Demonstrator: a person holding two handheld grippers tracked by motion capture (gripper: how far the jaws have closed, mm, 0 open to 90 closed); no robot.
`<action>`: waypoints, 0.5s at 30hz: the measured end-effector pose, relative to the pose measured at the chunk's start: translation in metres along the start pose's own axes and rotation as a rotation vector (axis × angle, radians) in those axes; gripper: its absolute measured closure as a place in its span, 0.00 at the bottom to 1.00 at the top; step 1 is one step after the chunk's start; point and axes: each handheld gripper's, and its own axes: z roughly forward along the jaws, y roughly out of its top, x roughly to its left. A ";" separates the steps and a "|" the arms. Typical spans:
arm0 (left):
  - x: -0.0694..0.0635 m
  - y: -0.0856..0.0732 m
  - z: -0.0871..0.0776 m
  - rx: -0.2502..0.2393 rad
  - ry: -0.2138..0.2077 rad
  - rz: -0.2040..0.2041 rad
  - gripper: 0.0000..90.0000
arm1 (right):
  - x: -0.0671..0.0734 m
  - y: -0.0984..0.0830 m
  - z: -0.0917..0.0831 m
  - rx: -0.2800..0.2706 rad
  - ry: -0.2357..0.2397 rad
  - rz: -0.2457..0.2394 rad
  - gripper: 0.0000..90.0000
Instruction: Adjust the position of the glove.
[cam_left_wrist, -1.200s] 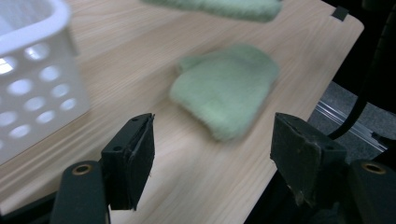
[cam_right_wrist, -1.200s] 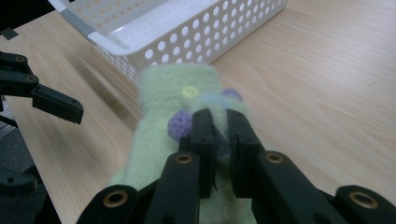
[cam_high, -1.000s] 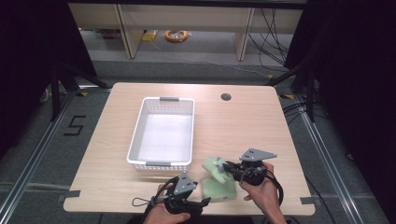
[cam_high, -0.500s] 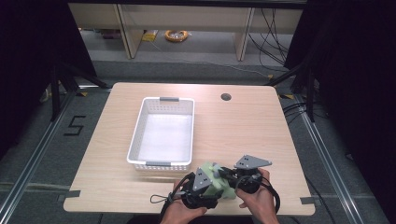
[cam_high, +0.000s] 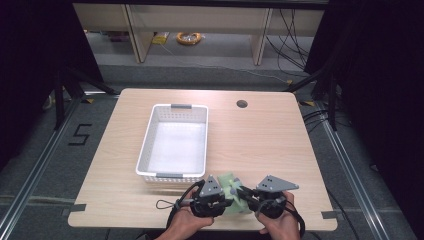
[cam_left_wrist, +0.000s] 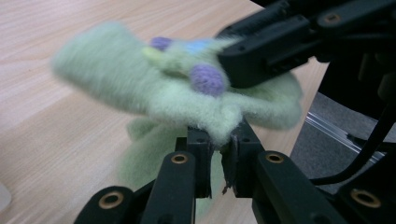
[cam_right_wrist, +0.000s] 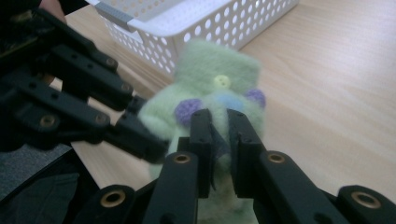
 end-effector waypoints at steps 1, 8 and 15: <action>0.000 0.000 0.000 0.000 0.000 0.000 0.90 | 0.000 -0.003 0.000 -0.003 0.016 0.009 0.91; 0.010 -0.012 0.004 0.112 -0.037 0.000 0.90 | 0.003 -0.023 0.008 0.053 0.044 0.063 0.87; 0.017 -0.017 0.003 0.142 -0.030 0.008 0.87 | 0.004 -0.021 0.012 0.072 0.040 0.043 0.60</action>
